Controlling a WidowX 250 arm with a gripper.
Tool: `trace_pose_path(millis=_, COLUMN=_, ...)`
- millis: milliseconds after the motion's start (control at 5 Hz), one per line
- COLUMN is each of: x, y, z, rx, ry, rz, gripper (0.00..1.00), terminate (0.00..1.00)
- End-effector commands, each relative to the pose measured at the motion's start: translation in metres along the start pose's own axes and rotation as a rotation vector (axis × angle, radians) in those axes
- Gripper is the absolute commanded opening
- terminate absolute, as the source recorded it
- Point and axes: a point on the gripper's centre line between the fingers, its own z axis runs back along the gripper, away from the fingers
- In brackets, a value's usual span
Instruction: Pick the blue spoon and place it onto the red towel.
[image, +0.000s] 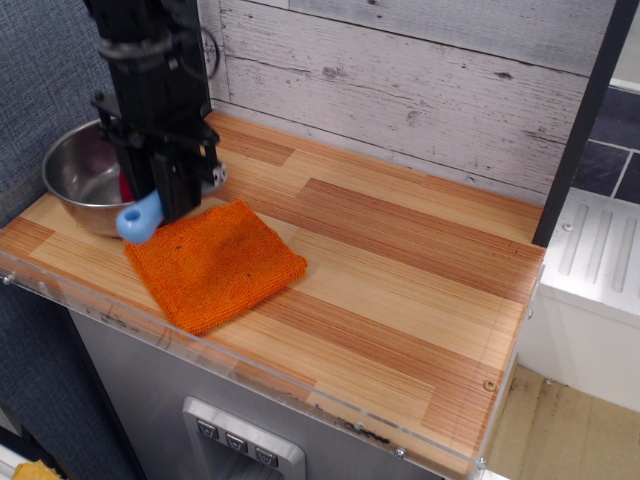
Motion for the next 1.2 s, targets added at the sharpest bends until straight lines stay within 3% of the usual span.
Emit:
trace_pose_path(millis=0, x=0.001, y=0.000, z=-0.005, rx=0.009, ry=0.040, rz=0.000, gripper=1.00, terminate=0.00)
trace_pose_path(millis=200, x=0.008, y=-0.010, z=0.018, rx=0.000, ry=-0.047, rz=-0.019, gripper=1.00, terminate=0.00)
trace_pose_path(millis=400, x=0.013, y=-0.025, z=0.069, rx=0.005, ry=-0.201, rz=-0.028, gripper=1.00, terminate=0.00)
trace_pose_path(millis=600, x=0.015, y=-0.036, z=0.108, rx=-0.013, ry=-0.308, rz=-0.039, gripper=1.00, terminate=0.00)
trace_pose_path(millis=800, x=0.015, y=-0.036, z=0.108, rx=-0.013, ry=-0.308, rz=-0.039, gripper=1.00, terminate=0.00)
trace_pose_path(millis=1000, x=0.015, y=-0.036, z=0.108, rx=-0.013, ry=-0.308, rz=-0.039, gripper=1.00, terminate=1.00)
